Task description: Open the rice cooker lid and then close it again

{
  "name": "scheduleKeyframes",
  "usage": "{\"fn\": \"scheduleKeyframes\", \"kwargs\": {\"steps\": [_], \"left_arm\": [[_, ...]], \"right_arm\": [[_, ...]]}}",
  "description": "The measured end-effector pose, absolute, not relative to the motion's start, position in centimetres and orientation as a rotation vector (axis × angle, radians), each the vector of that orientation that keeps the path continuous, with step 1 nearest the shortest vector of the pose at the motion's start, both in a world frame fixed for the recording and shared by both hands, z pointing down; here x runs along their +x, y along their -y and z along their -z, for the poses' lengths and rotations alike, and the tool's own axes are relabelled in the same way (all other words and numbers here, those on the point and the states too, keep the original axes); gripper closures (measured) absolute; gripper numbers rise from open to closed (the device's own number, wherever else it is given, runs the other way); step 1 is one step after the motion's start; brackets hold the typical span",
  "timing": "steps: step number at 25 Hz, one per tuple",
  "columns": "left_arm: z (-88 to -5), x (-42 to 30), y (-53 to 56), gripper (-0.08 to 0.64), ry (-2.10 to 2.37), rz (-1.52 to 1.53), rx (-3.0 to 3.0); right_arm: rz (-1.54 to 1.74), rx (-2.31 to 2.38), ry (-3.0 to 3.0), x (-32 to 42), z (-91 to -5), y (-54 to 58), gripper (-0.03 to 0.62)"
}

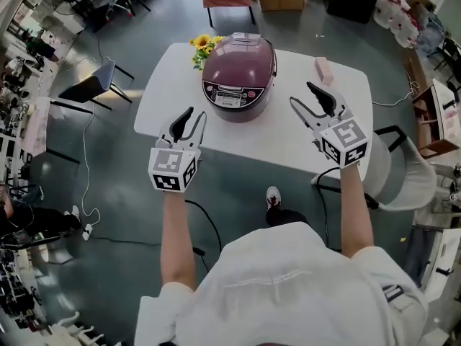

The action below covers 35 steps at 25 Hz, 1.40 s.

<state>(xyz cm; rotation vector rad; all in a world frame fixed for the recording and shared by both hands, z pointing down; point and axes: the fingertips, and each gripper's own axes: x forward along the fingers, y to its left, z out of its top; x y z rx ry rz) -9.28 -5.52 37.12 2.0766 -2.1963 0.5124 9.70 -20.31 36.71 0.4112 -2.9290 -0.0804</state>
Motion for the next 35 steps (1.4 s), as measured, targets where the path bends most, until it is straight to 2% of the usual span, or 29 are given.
{"fn": "scheduleKeyframes", "kwargs": {"steps": [12,27,35], "left_arm": [[-37.4,-12.4,14.1,0.439,2.094,-0.679,2.19],[-40.7,-15.3,19.8,0.446,1.59,-0.824,2.555],[-43.3,-13.8,20.3,0.456,1.267,-1.002,2.698]], "right_arm": [[0.002,0.428,2.928,5.0,-38.0,26.6,0.367],[-0.094,0.815,2.817,2.4,-39.3,27.2,0.367],[-0.177,0.921,2.743,2.0,-41.2,25.0,0.367]]}}
